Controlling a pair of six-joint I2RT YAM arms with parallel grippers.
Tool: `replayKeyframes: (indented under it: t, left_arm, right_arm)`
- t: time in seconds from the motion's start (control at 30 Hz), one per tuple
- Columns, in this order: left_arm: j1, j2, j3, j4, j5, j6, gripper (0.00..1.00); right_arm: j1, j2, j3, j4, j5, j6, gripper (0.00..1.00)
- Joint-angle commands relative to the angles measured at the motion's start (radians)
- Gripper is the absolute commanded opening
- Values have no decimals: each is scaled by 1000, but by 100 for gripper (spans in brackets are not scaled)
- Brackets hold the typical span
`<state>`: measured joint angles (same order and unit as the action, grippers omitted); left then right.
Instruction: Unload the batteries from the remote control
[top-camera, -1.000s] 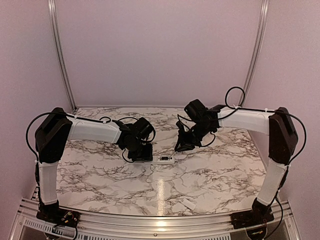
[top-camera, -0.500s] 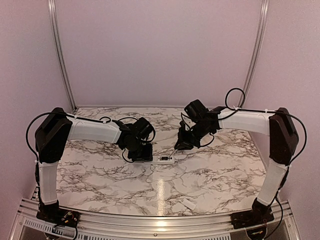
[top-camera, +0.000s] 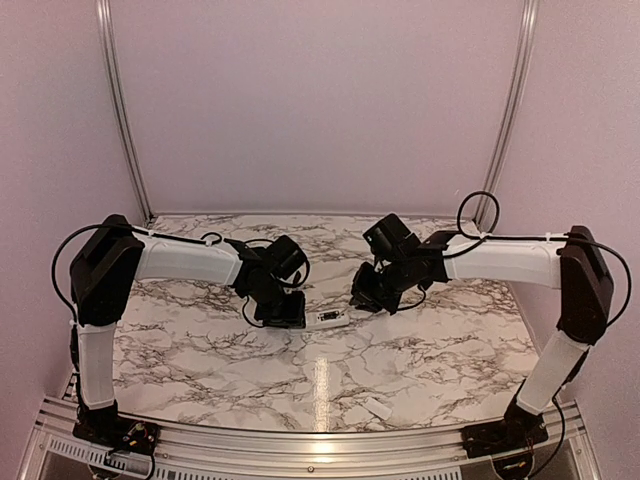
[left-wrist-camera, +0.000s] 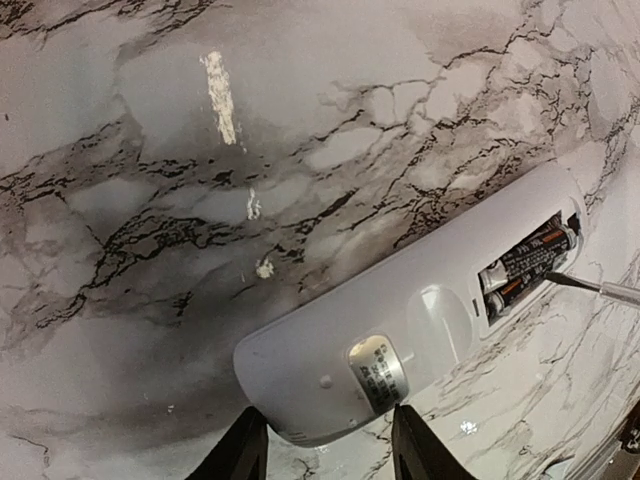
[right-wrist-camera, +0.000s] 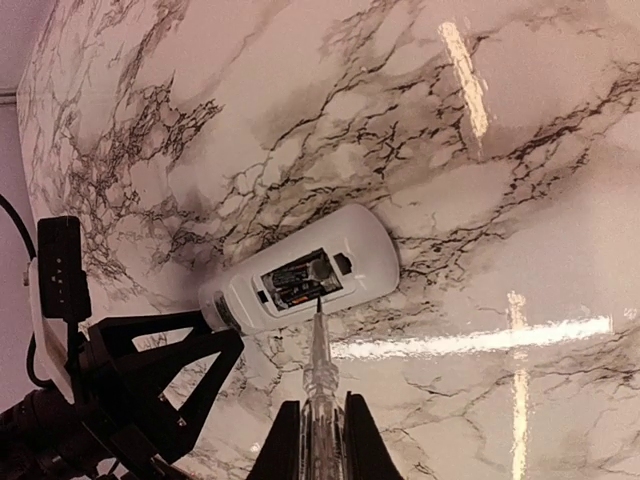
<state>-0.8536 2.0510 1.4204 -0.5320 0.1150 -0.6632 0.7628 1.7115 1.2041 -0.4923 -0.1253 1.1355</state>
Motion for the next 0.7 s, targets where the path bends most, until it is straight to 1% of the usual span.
replayKeyframes:
  t: [0.0, 0.2, 0.33, 0.43, 0.5, 0.57, 0.67]
  left_arm:
    - [-41, 11, -18, 1, 192, 57, 44]
    - [-41, -22, -55, 1, 223, 117, 44]
    - [-40, -45, -78, 3, 231, 155, 45]
    - [-38, -60, -91, 3, 235, 170, 44]
    - [-32, -73, -99, 3, 238, 177, 44]
    - [-24, -88, -106, 2, 238, 185, 44]
    - [-7, -119, -111, -4, 235, 195, 45]
  right_arm:
    - [82, 7, -19, 7, 115, 255, 0]
    - [154, 86, 64, -12, 204, 332, 0]
    - [170, 106, 96, -26, 227, 330, 0]
    - [182, 111, 122, -70, 254, 328, 0]
    - [187, 113, 127, -75, 263, 309, 0]
    - [187, 112, 115, -19, 253, 254, 0]
    - [187, 116, 137, -31, 237, 176, 0]
